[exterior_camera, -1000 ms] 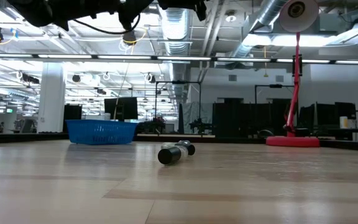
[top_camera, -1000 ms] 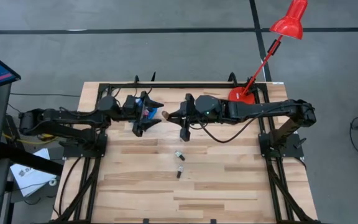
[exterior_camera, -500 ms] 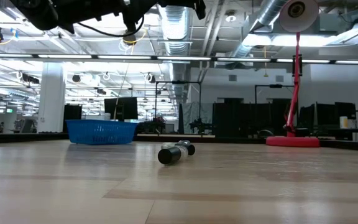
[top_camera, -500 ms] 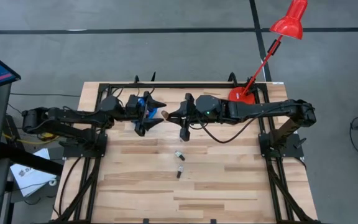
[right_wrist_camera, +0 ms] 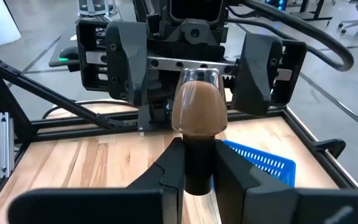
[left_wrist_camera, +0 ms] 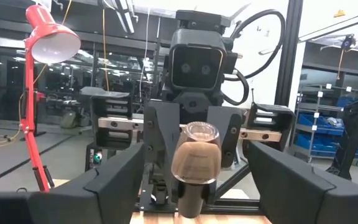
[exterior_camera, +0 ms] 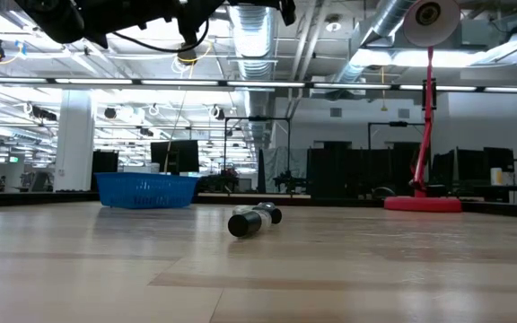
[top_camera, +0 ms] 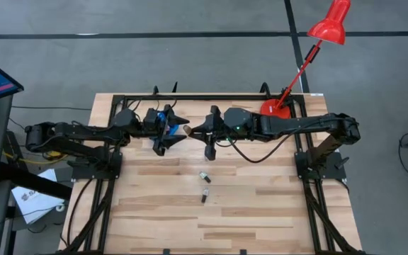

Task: Pick & Place Nail Polish
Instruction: Put the brown nail polish bottle into the blue bin

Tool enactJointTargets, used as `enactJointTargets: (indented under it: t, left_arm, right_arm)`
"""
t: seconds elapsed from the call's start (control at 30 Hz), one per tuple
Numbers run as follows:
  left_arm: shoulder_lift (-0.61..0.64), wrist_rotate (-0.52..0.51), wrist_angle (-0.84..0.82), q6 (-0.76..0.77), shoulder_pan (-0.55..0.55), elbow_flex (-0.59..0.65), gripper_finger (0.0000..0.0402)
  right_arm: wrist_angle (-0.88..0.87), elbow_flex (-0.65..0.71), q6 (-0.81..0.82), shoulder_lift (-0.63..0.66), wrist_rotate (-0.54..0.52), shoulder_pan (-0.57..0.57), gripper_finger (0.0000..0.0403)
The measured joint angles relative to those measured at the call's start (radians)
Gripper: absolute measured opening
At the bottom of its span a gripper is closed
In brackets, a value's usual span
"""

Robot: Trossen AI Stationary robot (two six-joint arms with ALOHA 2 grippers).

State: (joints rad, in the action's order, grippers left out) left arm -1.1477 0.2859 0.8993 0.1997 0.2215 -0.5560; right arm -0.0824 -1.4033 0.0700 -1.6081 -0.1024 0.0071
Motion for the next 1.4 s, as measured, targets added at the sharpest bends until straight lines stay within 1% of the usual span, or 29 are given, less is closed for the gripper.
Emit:
enactJointTargets:
  t: [0.1,0.3,0.6,0.83,1.1,1.33,1.4]
  left_arm:
    - [-0.001,0.0,0.0,0.0,0.0,0.0,0.0264]
    - [-0.008,0.0,0.012,0.0,0.0,-0.001,0.0248]
    - [-0.008,0.0,0.017,0.021,0.0,-0.001,0.0202]
    - [-0.008,0.001,0.022,0.022,0.0,-0.001,0.0174]
    - [-0.008,0.001,0.024,0.022,0.0,-0.001,0.014]
    - [-0.009,0.013,0.025,0.022,0.0,-0.001,0.0131]
    - [-0.014,0.013,0.03,0.022,-0.007,-0.001,0.0121]
  right_arm:
    - [0.004,0.0,0.0,0.0,0.0,0.0,0.0046]
    - [0.009,0.0,0.001,0.0,0.0,0.0,0.0046]
    - [0.009,0.0,0.001,0.0,0.003,0.0,0.0046]
    - [0.008,0.0,0.001,0.0,0.027,0.0,0.0046]
    - [0.008,0.0,0.001,0.0,0.027,0.0,0.0046]
    - [0.008,0.0,-0.001,0.0,0.034,0.0,0.0046]
    - [0.003,0.0,-0.001,0.001,0.034,0.0,0.0046]
